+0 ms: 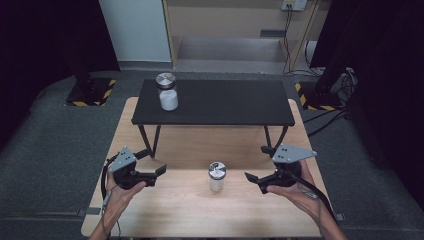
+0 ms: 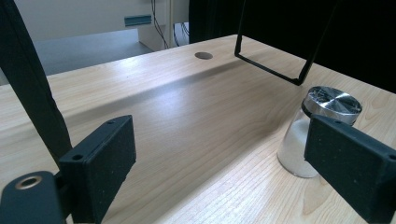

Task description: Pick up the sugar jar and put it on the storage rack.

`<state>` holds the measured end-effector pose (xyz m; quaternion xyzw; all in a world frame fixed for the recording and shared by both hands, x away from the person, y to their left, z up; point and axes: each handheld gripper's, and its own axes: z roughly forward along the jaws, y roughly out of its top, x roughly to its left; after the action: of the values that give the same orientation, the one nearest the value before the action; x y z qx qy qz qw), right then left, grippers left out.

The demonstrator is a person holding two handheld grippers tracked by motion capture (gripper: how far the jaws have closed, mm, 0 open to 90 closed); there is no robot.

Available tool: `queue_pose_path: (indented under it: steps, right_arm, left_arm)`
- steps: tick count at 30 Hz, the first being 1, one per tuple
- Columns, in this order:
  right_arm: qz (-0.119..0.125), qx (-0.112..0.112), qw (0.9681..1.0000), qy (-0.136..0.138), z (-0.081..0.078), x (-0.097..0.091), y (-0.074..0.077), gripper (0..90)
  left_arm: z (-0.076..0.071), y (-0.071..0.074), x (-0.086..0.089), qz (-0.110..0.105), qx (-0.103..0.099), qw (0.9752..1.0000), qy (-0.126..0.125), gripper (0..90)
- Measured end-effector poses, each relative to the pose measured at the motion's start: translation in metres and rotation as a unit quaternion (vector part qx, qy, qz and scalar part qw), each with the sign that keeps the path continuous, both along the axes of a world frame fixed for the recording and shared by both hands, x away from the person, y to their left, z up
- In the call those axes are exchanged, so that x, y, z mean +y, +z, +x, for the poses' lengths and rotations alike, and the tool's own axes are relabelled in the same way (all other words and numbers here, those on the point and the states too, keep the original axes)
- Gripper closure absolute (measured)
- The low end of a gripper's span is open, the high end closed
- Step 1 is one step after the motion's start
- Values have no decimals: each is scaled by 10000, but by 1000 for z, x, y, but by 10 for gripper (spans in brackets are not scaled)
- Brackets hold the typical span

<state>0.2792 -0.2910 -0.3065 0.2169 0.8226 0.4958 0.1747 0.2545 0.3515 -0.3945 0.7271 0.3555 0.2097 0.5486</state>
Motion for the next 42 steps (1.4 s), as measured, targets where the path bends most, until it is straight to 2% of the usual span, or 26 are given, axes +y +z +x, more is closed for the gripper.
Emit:
queue_pose_path:
  steps: [3, 14, 28, 36, 42]
  right_arm:
    - [-12, 76, 9999, 102, 9, 9, -3, 26]
    - [-381, 456, 9973, 433, 44, 46, -15, 34]
    - [-656, 731, 9930, 658, 68, 86, -34, 66]
    - [-910, 859, 9892, 757, 79, 104, -42, 145]
    - [-996, 886, 9878, 799, 83, 107, -46, 257]
  left_arm:
    - [0, 0, 0, 20, 8, 10000, -9, 81]
    - [1, 0, 0, 14, 13, 10000, -21, 81]
    - [0, 0, -1, 29, -3, 10000, -44, 81]
    - [0, 0, 0, 29, -1, 10000, -51, 81]
    - [0, 0, 0, 30, -2, 10000, -56, 81]
